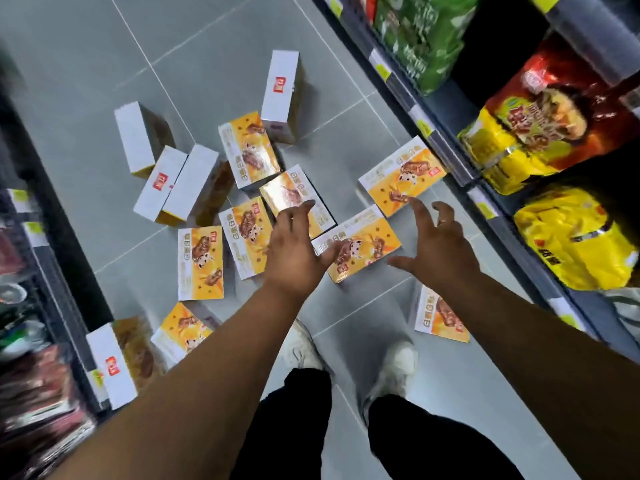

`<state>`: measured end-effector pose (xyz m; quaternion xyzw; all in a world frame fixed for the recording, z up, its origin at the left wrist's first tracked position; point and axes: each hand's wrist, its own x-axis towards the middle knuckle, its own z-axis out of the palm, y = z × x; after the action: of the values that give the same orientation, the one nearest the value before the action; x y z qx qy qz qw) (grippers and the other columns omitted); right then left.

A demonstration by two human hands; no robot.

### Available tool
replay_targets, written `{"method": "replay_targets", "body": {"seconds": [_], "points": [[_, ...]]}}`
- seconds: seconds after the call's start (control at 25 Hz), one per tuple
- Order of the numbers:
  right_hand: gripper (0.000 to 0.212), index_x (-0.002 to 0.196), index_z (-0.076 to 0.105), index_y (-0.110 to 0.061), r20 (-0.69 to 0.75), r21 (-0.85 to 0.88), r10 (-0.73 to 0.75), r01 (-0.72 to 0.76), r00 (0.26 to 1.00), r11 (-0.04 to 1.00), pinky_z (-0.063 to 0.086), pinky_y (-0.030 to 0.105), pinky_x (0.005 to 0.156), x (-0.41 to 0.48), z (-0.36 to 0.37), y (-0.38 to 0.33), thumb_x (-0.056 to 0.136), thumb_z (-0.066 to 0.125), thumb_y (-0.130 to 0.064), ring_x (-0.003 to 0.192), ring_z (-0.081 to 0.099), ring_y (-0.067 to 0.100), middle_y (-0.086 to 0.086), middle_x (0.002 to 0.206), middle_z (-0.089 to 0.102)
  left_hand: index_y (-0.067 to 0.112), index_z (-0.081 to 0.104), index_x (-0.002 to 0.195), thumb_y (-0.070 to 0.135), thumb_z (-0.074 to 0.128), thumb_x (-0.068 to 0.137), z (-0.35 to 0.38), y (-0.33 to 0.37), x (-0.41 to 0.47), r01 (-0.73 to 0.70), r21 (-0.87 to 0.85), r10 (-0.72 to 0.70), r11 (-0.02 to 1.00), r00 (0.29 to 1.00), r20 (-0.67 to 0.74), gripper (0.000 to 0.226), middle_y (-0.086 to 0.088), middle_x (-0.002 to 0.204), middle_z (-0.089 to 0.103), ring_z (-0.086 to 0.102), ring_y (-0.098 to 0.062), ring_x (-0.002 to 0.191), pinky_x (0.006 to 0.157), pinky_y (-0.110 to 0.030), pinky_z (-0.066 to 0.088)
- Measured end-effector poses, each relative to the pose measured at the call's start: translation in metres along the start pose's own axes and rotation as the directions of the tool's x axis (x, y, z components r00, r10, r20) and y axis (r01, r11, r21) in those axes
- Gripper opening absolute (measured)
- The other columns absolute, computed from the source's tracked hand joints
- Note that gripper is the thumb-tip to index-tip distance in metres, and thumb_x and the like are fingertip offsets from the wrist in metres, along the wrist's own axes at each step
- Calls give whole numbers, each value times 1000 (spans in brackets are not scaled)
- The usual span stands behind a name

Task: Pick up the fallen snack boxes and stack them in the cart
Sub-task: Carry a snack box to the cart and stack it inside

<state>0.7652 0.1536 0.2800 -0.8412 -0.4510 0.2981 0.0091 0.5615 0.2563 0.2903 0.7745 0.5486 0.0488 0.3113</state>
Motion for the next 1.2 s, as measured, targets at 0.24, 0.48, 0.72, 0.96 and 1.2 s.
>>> {"method": "replay_targets", "body": {"seconds": [0.24,0.48,0.72,0.96,1.2], "points": [[114,152,4,-33,72,-45,82,-79,994,996,38,49,101,119,144,36,68,76,-60,131,33,43,20,154,12,23,12,153,47,78,75,166,-83,48,350,-114,-333,930,932,141,106,-16,145,29,41,-32,130,105,-35,35],[126,150,-6,-39,161,-72,90,-79,983,994,38,49,101,207,242,65,60,79,-64,128,37,43,23,150,18,38,-9,151,49,85,66,289,-160,97,593,-119,-502,796,757,418,127,-17,149,30,41,-36,131,105,-36,33],[137,147,-19,-43,181,-37,89,-83,979,996,37,52,101,225,273,69,57,84,-60,131,28,45,26,151,11,58,-5,139,36,89,62,312,-155,111,638,-195,-571,745,761,308,123,-18,134,31,52,-42,112,101,-49,45],[137,146,-13,-48,117,34,157,-162,981,986,39,53,101,173,201,66,49,83,-67,127,33,44,23,147,15,53,-8,143,44,83,66,246,-112,94,492,-140,-437,859,848,300,119,-13,141,39,56,-36,114,100,-42,45],[146,141,-20,-55,74,123,223,-231,972,965,42,50,101,85,43,29,42,87,-64,128,42,41,22,150,17,46,-3,149,49,82,67,97,-12,65,308,-73,-275,949,916,292,118,-13,143,35,51,-24,110,91,-28,40]]}}
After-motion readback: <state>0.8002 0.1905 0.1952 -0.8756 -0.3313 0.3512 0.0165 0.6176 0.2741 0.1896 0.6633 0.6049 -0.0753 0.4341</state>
